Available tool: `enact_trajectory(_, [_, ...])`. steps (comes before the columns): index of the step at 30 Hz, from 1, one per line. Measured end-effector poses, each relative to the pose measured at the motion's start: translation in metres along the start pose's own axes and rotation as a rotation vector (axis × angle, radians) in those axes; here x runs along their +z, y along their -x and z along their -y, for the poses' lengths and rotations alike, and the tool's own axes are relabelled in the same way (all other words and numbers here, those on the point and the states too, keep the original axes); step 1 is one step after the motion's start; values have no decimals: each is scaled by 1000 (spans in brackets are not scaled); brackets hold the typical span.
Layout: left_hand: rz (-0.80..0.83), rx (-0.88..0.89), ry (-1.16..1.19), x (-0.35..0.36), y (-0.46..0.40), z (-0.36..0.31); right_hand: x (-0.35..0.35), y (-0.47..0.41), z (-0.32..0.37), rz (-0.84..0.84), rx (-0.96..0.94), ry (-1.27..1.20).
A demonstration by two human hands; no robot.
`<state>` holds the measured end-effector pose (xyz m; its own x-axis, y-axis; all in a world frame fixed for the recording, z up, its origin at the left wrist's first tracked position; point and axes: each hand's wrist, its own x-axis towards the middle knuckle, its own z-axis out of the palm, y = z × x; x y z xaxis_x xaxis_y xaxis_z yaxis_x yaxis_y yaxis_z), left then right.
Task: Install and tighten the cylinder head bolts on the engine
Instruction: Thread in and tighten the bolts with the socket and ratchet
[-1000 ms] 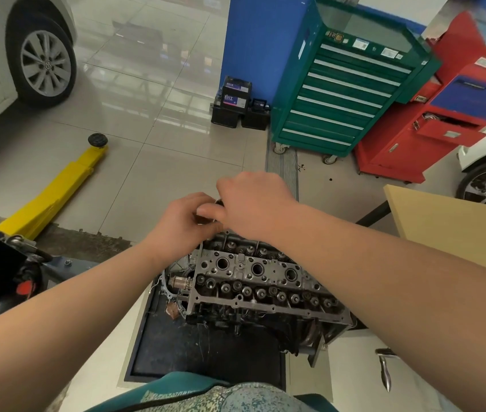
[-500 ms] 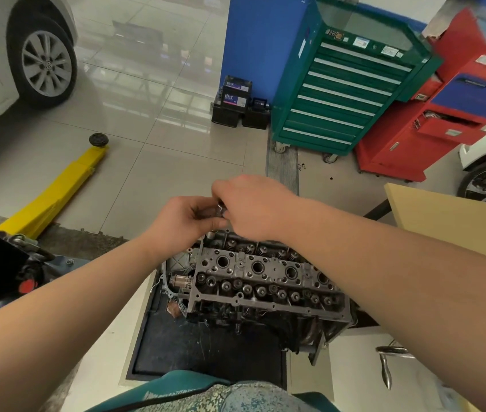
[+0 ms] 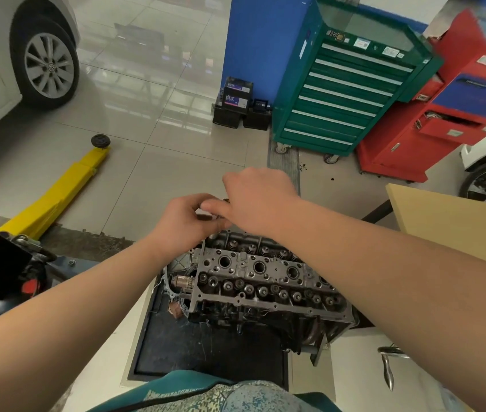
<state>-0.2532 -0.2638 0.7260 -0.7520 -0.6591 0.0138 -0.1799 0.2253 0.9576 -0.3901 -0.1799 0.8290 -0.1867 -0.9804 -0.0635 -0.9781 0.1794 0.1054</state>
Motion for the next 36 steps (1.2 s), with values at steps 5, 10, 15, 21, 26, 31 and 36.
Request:
enact_trajectory(5, [-51, -40, -5, -1, 1, 0, -2, 2, -2, 80, -64, -120])
enact_trajectory(10, [-15, -6, -20, -3, 1, 1, 1, 3, 3, 87, -33, -163])
enact_trajectory(15, [4, 11, -4, -1, 6, -1, -1, 1, 8, 102, 43, -65])
enact_trajectory(21, [17, -18, 19, -2, 5, 2, -1, 4, 11, 177, -178, -178])
enact_trajectory(26, [32, -29, -29, 2, 8, 5, -1, -2, 20, 37, -66, -139])
enact_trajectory(31, [-7, -78, -73, 1, 3, 12, -2, 2, 17, 127, -188, -136])
enact_trajectory(36, [-5, -60, -37, 0, 5, 13, -6, -4, 17, 121, -68, -21])
